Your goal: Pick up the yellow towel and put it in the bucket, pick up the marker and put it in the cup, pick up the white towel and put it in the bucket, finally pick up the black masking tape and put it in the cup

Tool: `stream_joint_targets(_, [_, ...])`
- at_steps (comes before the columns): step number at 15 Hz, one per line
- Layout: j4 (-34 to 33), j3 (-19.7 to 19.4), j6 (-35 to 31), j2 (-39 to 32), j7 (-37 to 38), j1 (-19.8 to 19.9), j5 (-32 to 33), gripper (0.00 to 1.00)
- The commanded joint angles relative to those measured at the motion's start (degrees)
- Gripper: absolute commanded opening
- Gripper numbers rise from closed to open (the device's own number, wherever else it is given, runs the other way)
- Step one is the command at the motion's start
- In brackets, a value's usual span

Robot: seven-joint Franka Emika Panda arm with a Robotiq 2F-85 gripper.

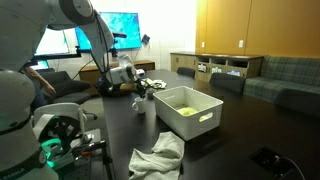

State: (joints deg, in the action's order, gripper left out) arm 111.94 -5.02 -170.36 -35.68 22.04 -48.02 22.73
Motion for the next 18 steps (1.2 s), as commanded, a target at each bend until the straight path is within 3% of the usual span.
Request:
stream_joint_targets(1, [-1.64, -1.86, -0.78, -1.51, -2.10, -2.11, -1.67, 0.13])
stream_joint_targets(7, [-0.91, -4.44, -2.08, -1.98, -1.20, -4.76, -1.51, 0.12])
stream_joint_targets(8, [-0.86, -5.13, -2.14, -2.07, -1.02, -5.42, -1.37, 0.46])
stream_joint_targets(10, [-0.54, -6.02, -2.37, -1.99, -1.05, -6.28, -1.36, 0.53])
stream_joint_targets(16, [5.39, -10.14, -4.30, 3.55, -3.34, -10.14, 0.07, 0.98])
stream_joint_targets(18, [8.74, -9.59, -2.21, 7.44, -7.28, -9.74, 0.98, 1.00])
